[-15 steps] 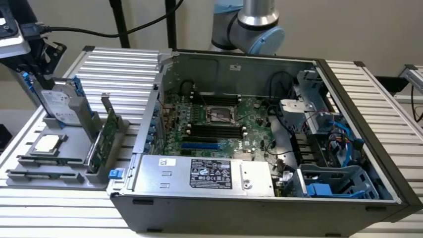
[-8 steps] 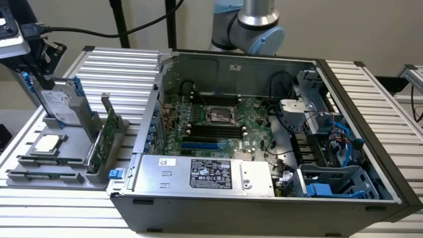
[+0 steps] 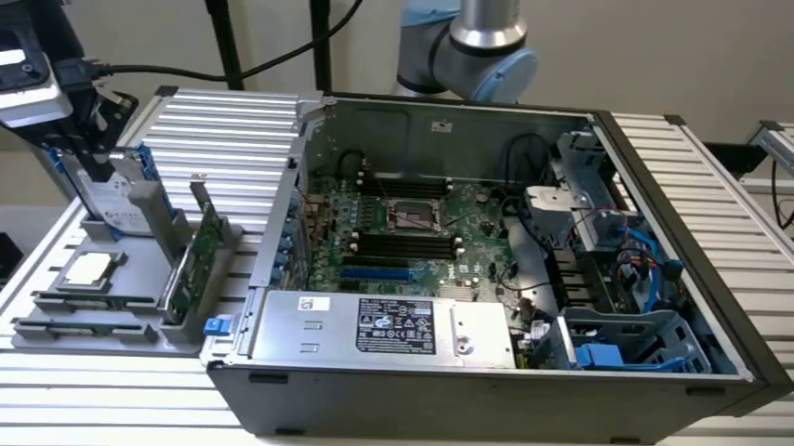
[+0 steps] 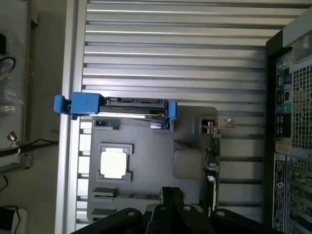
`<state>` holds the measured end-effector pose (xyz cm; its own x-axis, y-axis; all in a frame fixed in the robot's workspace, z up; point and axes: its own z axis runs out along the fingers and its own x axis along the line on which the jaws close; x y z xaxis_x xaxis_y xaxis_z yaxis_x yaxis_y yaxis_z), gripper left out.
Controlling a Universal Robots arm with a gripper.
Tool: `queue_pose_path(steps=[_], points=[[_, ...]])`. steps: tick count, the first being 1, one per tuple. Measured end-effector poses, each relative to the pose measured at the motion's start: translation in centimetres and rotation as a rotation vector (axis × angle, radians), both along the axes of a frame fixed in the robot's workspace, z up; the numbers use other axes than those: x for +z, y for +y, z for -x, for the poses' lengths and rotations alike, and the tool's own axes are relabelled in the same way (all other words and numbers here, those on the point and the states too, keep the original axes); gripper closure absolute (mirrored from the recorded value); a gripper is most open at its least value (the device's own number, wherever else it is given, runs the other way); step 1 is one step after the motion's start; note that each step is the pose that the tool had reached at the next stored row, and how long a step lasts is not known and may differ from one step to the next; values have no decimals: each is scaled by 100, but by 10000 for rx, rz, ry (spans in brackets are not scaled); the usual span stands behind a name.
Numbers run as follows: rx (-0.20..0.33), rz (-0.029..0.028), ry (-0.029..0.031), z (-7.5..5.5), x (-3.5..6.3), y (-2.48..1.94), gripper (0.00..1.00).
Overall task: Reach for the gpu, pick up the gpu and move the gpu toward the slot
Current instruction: 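Reach for the gpu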
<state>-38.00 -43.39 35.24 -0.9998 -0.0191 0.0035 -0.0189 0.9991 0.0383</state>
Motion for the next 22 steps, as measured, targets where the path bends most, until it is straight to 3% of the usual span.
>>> queue_pose_path(steps=[5, 8, 12, 22], points=[[0, 0, 1, -209, -24, -75, 89], [2, 2, -8, -348, -51, -89, 89], [0, 8, -70, -499, -92, -92, 89], [1, 12, -84, -540, -101, -92, 89]])
